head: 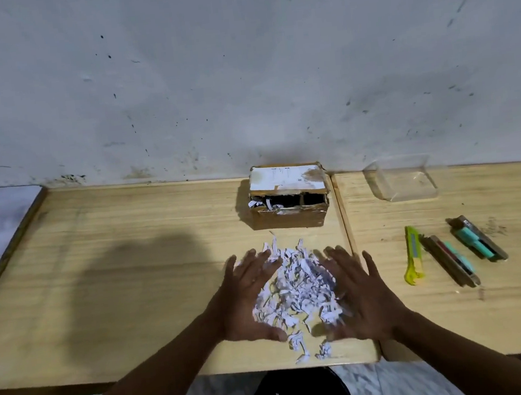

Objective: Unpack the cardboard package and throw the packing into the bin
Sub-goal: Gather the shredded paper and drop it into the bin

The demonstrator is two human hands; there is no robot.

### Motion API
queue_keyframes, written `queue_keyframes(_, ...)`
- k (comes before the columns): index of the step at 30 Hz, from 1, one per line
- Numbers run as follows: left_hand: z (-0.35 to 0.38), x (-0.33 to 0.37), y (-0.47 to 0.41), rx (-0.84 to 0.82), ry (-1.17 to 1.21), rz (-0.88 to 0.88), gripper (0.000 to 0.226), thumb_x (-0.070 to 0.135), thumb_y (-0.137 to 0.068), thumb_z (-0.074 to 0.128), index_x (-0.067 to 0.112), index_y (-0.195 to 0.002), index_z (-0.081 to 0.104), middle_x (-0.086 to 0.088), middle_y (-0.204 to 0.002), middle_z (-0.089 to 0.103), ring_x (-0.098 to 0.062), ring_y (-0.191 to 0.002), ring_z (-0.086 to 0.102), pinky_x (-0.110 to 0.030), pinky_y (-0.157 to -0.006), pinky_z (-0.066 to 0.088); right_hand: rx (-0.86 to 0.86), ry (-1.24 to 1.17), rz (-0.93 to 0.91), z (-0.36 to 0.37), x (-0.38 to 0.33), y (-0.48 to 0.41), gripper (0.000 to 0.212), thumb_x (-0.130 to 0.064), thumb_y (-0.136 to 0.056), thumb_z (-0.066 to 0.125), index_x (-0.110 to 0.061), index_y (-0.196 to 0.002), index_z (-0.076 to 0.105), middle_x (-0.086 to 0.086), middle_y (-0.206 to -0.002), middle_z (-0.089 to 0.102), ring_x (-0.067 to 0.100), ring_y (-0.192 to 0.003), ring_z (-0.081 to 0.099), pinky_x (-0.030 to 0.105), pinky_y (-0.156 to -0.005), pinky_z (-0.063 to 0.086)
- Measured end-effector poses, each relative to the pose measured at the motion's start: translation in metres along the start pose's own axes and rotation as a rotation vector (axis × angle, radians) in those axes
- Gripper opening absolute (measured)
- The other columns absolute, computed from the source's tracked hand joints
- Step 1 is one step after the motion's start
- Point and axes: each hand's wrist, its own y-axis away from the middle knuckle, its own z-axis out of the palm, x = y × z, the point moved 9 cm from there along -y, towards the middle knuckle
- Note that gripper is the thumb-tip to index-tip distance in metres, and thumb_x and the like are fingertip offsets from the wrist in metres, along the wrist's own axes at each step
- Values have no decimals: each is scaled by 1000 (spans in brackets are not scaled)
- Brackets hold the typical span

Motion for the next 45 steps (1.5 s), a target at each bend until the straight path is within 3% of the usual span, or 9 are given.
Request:
queue_keyframes(4,28,18,11,-128,-97,-45,146,98,-39,53,31,-153,-10,0,-163,-15,-28,-148,-19,-61,-114,-12,-102,81,-44,35,-16,7,135,-97,-55,48,-21,-158,6,9,-166,2,29,-152,2,69,-112,6)
queue_keyframes(8,36,7,-3,-126,-65,-234,137,100,-47,48,38,-151,-16,3,-162,-18,-21,-146,-25,-60,-116,-9,-101,63,78,35,-4,-15,123,-96,-63,45,-30,-158,4,1,-166,-2,24,-152,0,64,-115,2)
queue_keyframes(12,25,-6,-13,-9,-56,-254,108,90,-68,43,37,-153,4,6,-163,4,-14,-149,-10,-62,-115,5,-22,52,100,14,3,-28,103,-88,-74,47,-39,-156,8,-3,-165,12,21,-151,13,68,-113,6)
queue_keyframes(15,8,-9,-10,72,-61,-175,103,88,-68,48,34,-152,21,6,-161,18,-16,-150,3,-66,-112,8,27,67,112,-1,4,-21,110,-89,-70,50,-34,-157,9,3,-164,16,25,-151,12,71,-111,6)
queue_keyframes(22,21,-21,2,-32,-62,-262,142,104,-39,45,33,-154,0,2,-163,-9,-25,-148,-19,-61,-115,-10,-84,14,214,19,21,-13,139,-102,-47,47,-40,-150,-24,2,-165,-10,23,-151,-14,68,-114,2)
queue_keyframes(27,19,-30,-10,61,13,-250,115,90,-63,54,30,-153,16,1,-162,14,-20,-150,1,-60,-114,15,-76,-2,153,21,13,-29,130,-97,-57,50,-36,-155,-7,-1,-166,-7,20,-152,-10,65,-115,5)
queue_keyframes(35,17,-28,-40,2,-92,-121,151,102,-36,50,26,-155,0,-7,-163,-6,-29,-148,-15,-58,-118,-3,-90,33,15,17,12,-69,138,-101,-48,50,-35,-156,-6,1,-166,-6,20,-152,-9,62,-117,2)
queue_keyframes(39,25,-31,-50,-15,-98,-57,128,97,-55,48,23,-154,16,-5,-163,13,-26,-150,-2,-52,-120,3,-92,85,-57,26,13,-77,115,-95,-65,46,-34,-156,14,0,-166,2,19,-152,-4,62,-117,3)
queue_keyframes(45,21,-35,-50,154,-29,7,62,55,-83,61,18,-131,54,-8,-138,52,-28,-135,41,-52,-109,30,98,71,-116,27,11,-72,61,-57,-87,55,-19,-134,55,7,-145,49,29,-135,42,54,-108,29)
